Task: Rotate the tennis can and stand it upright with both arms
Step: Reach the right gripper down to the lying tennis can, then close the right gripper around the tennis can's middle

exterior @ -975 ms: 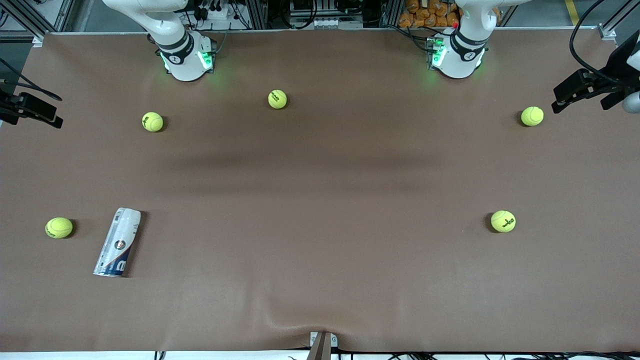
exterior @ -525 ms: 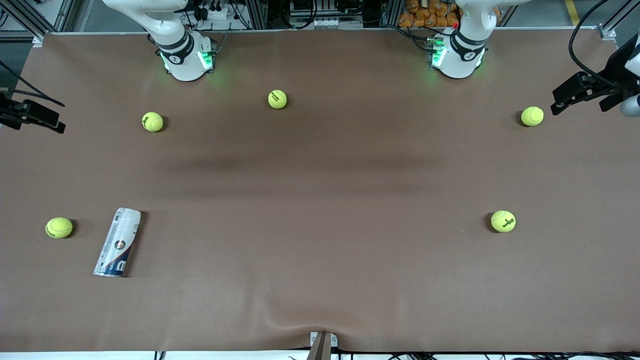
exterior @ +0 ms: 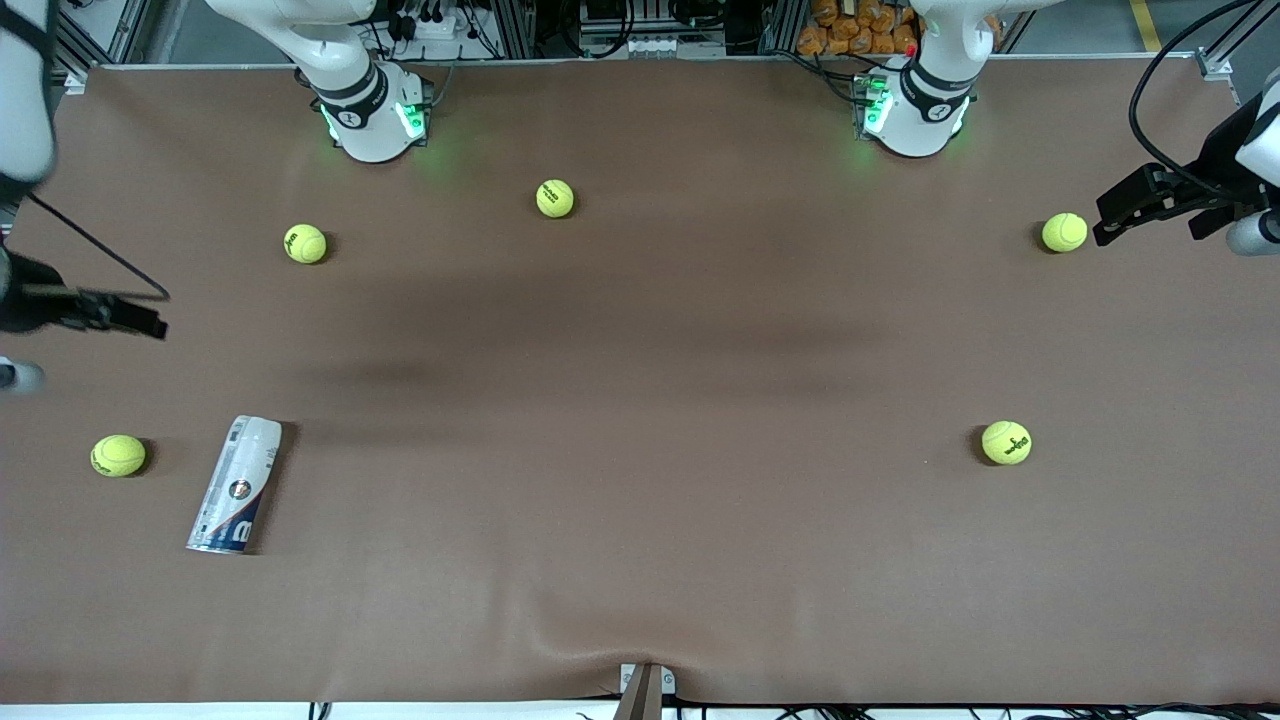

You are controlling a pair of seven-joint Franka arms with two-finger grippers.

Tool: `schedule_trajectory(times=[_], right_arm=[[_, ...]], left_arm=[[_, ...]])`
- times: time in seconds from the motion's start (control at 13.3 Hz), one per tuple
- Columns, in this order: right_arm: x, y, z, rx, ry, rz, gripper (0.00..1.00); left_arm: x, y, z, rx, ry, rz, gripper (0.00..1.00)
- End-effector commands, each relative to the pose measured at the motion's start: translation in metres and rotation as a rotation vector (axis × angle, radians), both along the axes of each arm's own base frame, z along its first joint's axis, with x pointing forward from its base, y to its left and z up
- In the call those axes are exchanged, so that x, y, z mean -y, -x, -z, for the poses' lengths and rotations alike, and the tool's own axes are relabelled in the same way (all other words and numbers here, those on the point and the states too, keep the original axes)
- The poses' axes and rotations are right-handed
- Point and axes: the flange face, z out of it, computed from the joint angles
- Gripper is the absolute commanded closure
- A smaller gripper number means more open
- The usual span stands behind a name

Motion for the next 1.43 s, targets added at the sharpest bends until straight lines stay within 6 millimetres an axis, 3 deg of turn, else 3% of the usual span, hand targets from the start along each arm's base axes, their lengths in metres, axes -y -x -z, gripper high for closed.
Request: schedule_trajectory(times=[0.0, 0.38, 0.53, 1.12, 1.35], right_arm=[[0.008, -0.028, 0.058, -0.013, 0.017, -0.012, 0.0], [0.04, -0.069, 0.182, 0.042, 0.009, -0.04, 0.0], [0.038, -0.077, 0.216, 0.06, 0.014, -0.047, 0.0], [0.056, -0.092, 0.304, 0.181, 0.043, -0.07, 0.0], [0.056, -0.091, 0.325, 0.178, 0.043, -0.072, 0.0]], left_arm=[[-0.005, -0.002, -0.006, 0.013, -0.009, 0.014, 0.0], [-0.024, -0.001, -0.008, 0.014, -0.011, -0.017, 0.0], [-0.024, -0.002, -0.005, 0.008, -0.01, -0.018, 0.0], [-0.015, -0.012, 0.012, -0.016, 0.004, -0.005, 0.0], [-0.013, -0.013, 0.013, -0.02, 0.022, -0.006, 0.0]])
